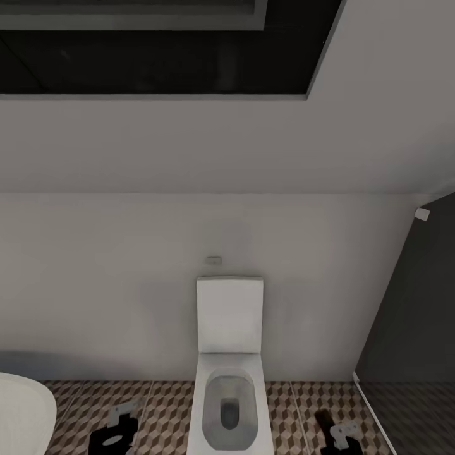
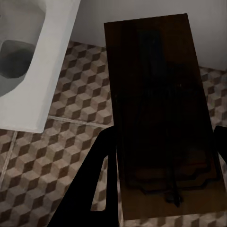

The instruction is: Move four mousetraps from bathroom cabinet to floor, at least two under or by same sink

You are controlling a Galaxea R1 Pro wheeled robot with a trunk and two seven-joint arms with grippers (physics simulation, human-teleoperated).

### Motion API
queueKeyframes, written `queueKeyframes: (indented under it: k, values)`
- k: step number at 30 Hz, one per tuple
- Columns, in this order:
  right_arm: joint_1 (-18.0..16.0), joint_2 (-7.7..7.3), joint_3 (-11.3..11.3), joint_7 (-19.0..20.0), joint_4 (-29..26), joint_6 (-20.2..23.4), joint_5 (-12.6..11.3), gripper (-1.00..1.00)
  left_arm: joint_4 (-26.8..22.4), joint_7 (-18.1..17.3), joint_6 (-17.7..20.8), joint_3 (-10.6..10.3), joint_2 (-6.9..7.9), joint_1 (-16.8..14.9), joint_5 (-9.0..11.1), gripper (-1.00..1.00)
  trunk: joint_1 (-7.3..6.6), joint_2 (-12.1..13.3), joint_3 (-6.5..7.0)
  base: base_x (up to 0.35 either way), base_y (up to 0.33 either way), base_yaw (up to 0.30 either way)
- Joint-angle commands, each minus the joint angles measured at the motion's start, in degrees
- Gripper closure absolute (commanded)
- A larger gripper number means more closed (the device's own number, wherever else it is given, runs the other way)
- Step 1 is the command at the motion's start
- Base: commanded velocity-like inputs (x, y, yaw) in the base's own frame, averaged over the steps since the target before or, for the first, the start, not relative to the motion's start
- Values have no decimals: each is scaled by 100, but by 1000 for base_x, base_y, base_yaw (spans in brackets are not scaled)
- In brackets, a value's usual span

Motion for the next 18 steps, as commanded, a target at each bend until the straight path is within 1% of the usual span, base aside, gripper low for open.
queueKeyframes:
  k: [1, 8, 14, 18]
  values:
    - [-2, -4, 23, 25, -4, -62, -70, 100, 33, 55, -7, -50, 9, -2, 58, 100, 2, -4, -2, 0, 0, 0]
    - [-3, 0, 21, -50, -20, -305, -71, 100, 181, -31, -16, -48, 38, -2, 93, 100, 2, -4, -2, 0, 0, 0]
    - [-3, -3, 26, -68, -21, -340, -69, 100, 195, -39, -24, -54, -12, -2, 103, 100, 2, -4, -2, 0, 0, 0]
    - [-3, 0, 41, -87, -17, -342, -61, 100, 192, -40, -24, -50, 1, -3, 104, 100, 2, -4, -2, 0, 0, 0]
